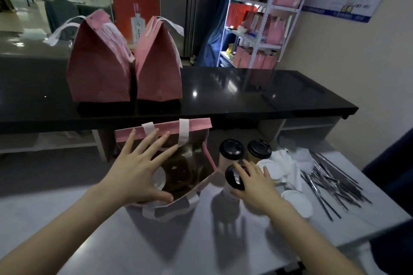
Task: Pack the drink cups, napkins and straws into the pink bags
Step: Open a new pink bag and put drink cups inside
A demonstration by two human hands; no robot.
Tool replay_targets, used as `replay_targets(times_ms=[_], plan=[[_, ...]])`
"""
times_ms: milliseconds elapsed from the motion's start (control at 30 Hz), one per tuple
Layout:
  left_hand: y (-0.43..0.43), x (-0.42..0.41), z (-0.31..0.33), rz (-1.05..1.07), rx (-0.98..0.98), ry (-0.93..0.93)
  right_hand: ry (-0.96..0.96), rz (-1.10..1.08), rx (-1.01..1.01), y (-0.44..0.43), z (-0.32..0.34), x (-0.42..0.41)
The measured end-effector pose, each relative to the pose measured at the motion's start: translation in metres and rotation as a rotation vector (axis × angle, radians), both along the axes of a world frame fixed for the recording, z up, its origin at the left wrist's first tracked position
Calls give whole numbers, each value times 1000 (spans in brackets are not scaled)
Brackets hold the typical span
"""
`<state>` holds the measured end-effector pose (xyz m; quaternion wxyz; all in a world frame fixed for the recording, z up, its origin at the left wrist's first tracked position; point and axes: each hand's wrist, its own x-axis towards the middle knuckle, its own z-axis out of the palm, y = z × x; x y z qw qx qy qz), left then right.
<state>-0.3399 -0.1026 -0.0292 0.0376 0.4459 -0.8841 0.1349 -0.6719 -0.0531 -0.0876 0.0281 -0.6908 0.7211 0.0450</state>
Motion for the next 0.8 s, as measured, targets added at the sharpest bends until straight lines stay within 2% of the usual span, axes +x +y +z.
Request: replay_targets(times_ms=[100,167,267,467,567,667,800], plan=[[4,-5,-2,-2,4,-9,42,-4,47,-13,-9,-4],[5,-5,-3,9,5,-9,45,18,-7,-20,-11,-2],[6,-3,-3,48,2,8,12,83,-68,-26,-10,1],[7,1,-2,84,-1,-20,-74,130,-11,-16,12,4],[8,2,-3,89,-2,-22,-268,162,-88,-10,53,5],[8,0,-4,75,-1,-28,-447,260,-171,-5,124,10],[8,-4,-4,73,5,-19,-553,414,-232,7,208,33]])
